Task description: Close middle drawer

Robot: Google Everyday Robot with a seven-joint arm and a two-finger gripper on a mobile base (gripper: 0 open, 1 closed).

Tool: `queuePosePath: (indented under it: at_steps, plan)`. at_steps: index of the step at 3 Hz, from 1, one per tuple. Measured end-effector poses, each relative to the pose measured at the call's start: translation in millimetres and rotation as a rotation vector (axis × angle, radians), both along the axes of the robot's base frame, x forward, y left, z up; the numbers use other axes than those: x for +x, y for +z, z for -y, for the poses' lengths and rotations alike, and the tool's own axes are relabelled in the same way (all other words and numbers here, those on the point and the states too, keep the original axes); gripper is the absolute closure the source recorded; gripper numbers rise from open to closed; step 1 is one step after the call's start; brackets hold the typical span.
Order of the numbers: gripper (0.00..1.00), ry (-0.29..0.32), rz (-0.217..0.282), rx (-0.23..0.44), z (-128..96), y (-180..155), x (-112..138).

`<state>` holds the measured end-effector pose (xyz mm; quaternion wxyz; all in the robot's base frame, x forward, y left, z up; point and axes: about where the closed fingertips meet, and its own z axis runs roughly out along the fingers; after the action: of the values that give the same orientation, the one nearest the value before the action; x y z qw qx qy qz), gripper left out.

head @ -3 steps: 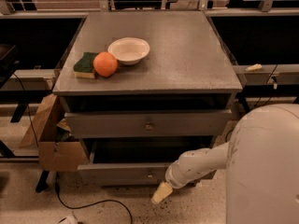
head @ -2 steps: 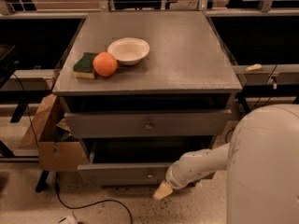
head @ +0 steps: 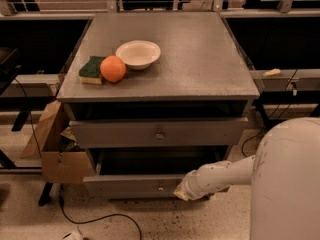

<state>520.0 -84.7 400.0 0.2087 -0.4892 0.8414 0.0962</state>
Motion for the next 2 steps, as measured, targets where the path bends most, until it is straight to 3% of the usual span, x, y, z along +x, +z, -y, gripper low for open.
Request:
queuePosePath:
  at_steps: [1, 2]
  plan:
    - [0.96, 0.006, 0.041, -0.006, 2.9, 4.6, 15.9]
    - [1.00, 0.006, 0.041, -0.006, 3.0, 4.6, 13.0]
